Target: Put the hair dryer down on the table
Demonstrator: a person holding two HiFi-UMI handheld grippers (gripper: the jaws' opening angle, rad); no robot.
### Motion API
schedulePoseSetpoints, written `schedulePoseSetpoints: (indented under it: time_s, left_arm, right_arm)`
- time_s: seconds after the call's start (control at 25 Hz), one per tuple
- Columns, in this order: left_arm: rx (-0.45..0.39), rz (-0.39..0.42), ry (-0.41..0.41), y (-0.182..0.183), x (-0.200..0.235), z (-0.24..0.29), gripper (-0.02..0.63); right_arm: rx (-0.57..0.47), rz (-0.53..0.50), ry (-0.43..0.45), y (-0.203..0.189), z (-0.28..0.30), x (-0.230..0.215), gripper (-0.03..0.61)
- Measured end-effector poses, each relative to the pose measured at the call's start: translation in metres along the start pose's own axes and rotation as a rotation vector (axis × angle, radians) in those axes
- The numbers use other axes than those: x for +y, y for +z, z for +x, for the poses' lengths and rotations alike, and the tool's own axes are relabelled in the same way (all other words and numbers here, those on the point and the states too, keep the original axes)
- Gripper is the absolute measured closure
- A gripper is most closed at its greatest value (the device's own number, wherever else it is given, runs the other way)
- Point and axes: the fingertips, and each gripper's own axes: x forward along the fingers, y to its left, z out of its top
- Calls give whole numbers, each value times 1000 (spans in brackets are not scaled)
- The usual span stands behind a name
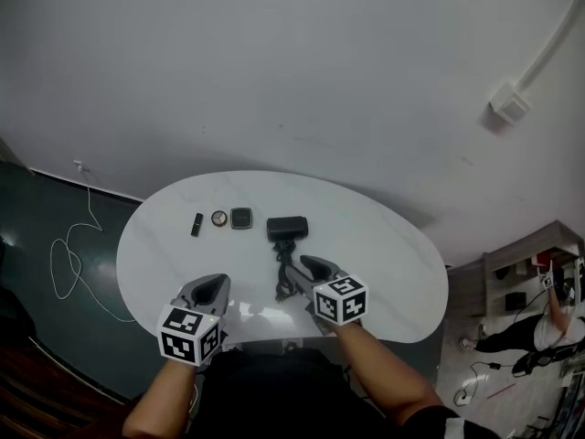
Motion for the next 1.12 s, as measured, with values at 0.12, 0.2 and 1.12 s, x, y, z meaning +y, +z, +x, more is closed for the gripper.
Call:
schedulePoseSetpoints:
  time_s: [0.12, 0.2, 1.12]
  left_arm:
    - [-4, 10, -23, 5, -7, 2, 603]
    - [-9, 17, -42, 9, -13, 2, 603]
    - [-6, 97, -161, 19, -60, 9, 603]
  right_arm:
    - [-53, 36, 38, 9, -20, 10, 467]
    - [-89, 50, 48, 15, -33, 15, 525]
    - [-209, 96, 12, 14, -109, 21, 571]
